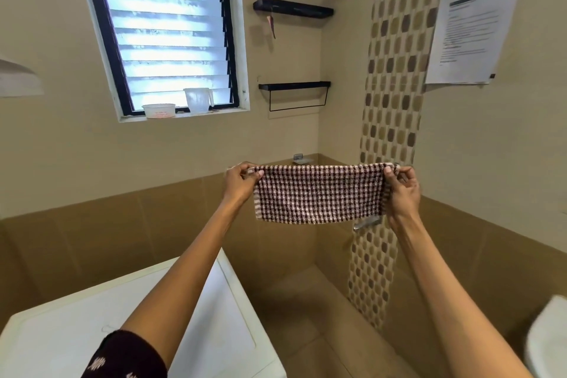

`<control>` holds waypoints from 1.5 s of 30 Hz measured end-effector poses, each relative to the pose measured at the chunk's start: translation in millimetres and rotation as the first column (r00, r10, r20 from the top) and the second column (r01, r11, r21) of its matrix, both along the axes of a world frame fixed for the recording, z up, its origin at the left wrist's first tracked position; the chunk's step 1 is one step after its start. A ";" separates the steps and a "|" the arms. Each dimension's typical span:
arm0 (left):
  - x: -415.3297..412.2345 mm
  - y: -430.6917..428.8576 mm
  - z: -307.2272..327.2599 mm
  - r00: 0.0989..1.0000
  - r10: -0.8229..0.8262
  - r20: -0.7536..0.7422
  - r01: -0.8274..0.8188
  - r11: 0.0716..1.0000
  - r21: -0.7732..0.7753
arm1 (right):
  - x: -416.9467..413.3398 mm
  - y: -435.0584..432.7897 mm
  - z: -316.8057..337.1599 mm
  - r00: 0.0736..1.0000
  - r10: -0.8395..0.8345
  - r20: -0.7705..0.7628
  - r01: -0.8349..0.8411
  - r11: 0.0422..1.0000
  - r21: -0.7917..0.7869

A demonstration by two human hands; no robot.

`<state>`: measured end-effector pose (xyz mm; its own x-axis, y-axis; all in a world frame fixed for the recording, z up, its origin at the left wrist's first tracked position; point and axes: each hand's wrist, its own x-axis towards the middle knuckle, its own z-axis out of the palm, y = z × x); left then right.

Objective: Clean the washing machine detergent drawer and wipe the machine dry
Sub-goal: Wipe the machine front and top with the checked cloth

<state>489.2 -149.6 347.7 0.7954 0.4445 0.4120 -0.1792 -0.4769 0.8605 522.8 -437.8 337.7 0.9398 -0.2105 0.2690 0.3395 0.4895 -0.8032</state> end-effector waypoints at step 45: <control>-12.4 -64.3 62.6 0.930 -0.335 -0.150 0.360 0.912 0.198 | -40.2 58.1 70.8 0.861 0.502 -0.078 -0.365 0.504 -0.783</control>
<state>476.8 -213.9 410.3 0.9289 0.0411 0.3680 -0.2779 -0.5793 0.7663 482.6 -379.6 408.5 0.7909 0.5551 0.2574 0.3979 -0.1469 -0.9056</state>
